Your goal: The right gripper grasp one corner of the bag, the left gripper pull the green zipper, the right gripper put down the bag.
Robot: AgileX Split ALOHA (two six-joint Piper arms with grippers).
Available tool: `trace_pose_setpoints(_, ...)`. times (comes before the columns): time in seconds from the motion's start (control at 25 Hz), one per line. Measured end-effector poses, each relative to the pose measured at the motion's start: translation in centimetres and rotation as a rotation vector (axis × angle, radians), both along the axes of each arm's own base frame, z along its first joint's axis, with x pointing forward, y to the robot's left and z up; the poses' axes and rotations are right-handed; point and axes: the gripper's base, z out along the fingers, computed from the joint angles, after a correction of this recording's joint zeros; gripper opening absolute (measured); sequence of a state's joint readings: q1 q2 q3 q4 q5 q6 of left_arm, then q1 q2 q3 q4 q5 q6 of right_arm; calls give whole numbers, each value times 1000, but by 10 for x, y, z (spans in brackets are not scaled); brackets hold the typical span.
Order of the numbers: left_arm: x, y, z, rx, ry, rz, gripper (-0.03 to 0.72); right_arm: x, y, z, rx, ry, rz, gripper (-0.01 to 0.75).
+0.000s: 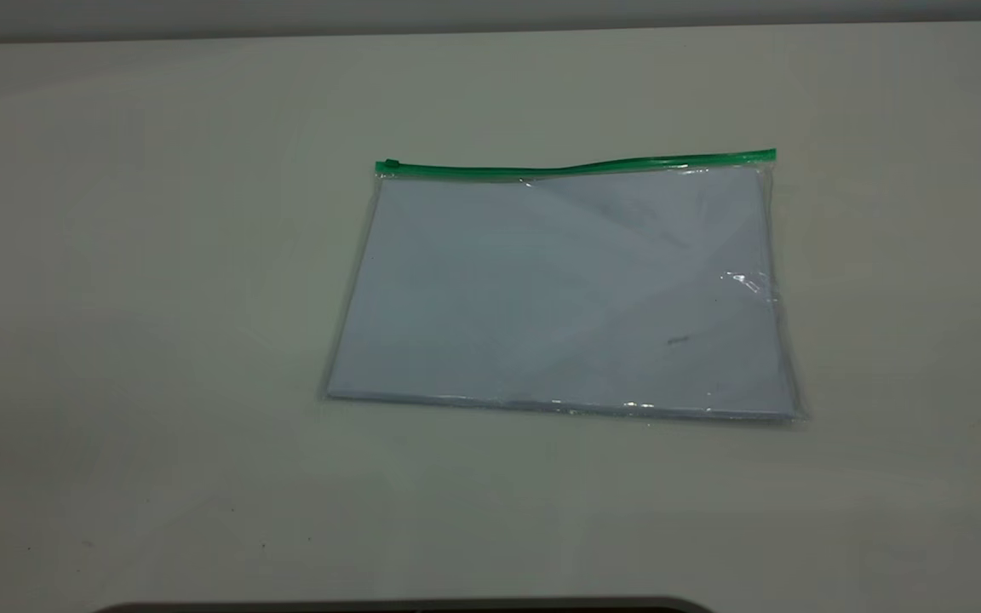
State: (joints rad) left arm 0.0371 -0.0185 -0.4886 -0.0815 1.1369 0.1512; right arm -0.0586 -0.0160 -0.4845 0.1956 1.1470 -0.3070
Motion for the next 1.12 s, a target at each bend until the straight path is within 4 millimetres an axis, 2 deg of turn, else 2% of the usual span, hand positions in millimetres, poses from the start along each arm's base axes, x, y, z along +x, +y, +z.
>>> trace_pose_setpoints(0.88, 0, 0, 0, -13, 1, 7, 568, 0, 0, 0, -1, -1, -1, 575)
trace_pose_setpoints(1.12, 0, 0, 0, -13, 1, 6, 568, 0, -7, -1, 33, 8, -71, 575)
